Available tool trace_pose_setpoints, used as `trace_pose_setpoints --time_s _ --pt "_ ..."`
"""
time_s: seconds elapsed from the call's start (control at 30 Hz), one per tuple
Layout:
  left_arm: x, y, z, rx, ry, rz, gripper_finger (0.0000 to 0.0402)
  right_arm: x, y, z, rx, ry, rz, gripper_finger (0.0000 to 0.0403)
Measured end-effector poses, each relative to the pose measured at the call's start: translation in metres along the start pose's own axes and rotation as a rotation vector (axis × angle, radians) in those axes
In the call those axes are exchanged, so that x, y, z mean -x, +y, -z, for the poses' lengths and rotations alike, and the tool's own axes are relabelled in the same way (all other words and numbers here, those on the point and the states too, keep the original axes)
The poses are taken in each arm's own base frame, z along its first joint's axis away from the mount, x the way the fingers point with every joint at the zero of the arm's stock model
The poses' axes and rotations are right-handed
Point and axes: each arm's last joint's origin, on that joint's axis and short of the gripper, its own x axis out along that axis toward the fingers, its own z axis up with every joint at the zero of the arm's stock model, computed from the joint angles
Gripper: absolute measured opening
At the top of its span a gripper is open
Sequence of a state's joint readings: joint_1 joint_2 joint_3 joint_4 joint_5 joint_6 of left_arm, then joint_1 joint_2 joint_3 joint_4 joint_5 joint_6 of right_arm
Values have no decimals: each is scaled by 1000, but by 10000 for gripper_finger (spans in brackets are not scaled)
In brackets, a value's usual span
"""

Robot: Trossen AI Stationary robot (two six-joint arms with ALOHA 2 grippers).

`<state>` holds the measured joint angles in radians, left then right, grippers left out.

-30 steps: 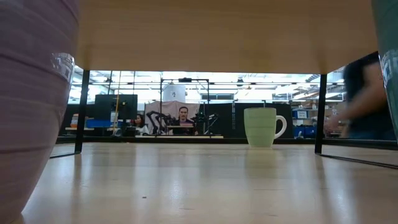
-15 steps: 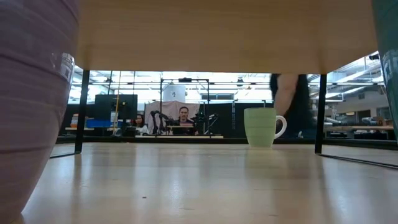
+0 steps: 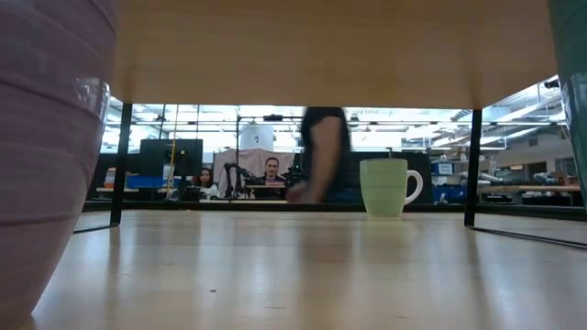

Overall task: Place coffee mugs
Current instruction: Put the yellow mug on the shelf, then put the green mug on the shelf

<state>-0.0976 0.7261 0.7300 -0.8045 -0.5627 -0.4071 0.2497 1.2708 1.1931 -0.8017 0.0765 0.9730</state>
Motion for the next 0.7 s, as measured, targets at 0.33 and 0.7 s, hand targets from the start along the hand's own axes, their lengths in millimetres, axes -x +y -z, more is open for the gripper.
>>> trace_pose_setpoints --time_s 0.33,0.7 --pt "0 0 0 0 0 0 169 28 -32 -31 -79 -158 54 140" --pt "0 0 0 0 0 0 169 40 -97 -69 -258 -212 286 140"
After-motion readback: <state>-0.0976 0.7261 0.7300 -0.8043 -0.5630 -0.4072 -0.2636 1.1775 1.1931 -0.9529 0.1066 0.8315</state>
